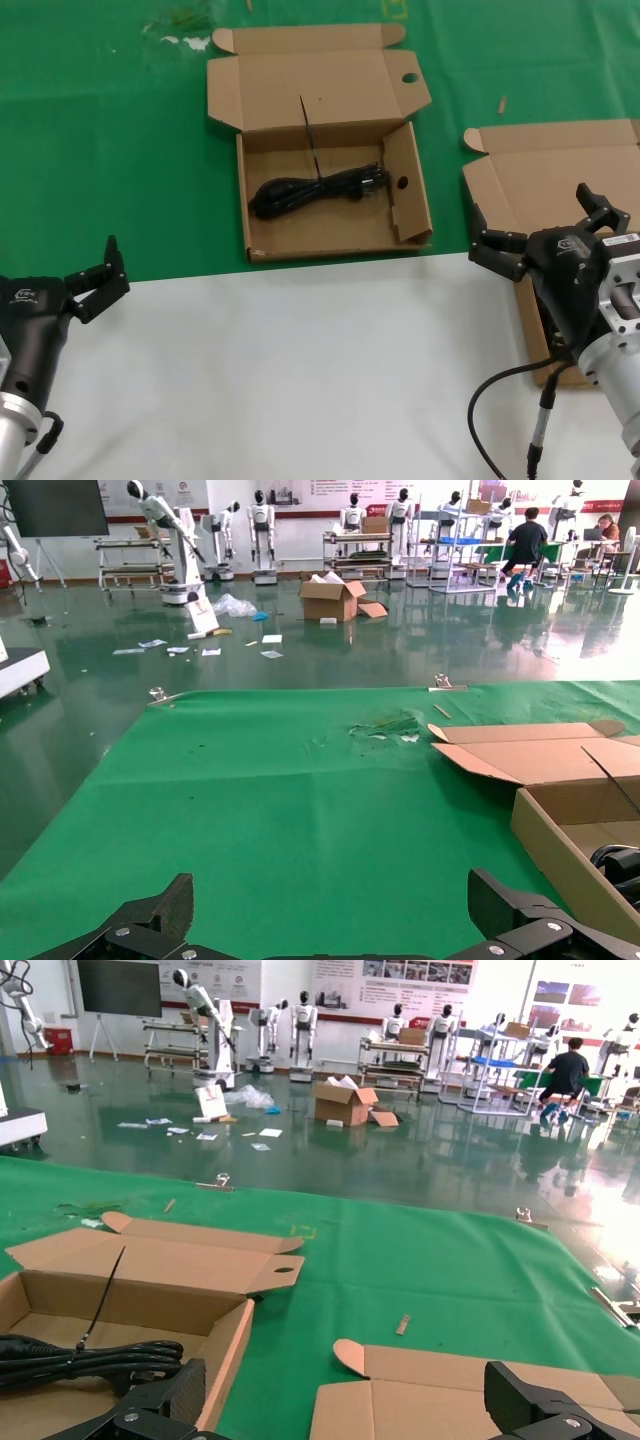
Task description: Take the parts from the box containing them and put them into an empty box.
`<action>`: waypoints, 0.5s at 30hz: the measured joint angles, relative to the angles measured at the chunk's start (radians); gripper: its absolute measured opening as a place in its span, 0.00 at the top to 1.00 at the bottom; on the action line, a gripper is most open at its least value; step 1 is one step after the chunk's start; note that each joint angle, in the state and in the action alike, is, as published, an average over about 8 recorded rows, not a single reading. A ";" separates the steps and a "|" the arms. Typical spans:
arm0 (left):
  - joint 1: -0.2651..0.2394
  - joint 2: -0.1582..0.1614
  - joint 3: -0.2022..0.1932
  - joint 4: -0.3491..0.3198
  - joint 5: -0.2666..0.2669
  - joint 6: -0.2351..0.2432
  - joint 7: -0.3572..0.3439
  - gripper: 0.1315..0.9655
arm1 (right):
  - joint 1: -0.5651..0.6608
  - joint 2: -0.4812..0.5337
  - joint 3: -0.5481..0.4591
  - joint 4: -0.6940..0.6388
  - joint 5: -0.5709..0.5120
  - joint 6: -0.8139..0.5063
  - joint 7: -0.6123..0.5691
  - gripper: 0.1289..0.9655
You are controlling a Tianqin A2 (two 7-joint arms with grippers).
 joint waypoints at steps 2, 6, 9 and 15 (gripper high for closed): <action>0.000 0.000 0.000 0.000 0.000 0.000 0.000 0.00 | 0.000 0.000 0.000 0.000 0.000 0.000 0.000 0.00; 0.000 0.000 0.000 0.000 0.000 0.000 0.000 0.00 | 0.000 0.000 0.000 0.000 0.000 0.000 0.000 0.00; 0.000 0.000 0.000 0.000 0.000 0.000 0.000 0.00 | 0.000 0.000 0.000 0.000 0.000 0.000 0.000 0.00; 0.000 0.000 0.000 0.000 0.000 0.000 0.000 0.00 | 0.000 0.000 0.000 0.000 0.000 0.000 0.000 0.00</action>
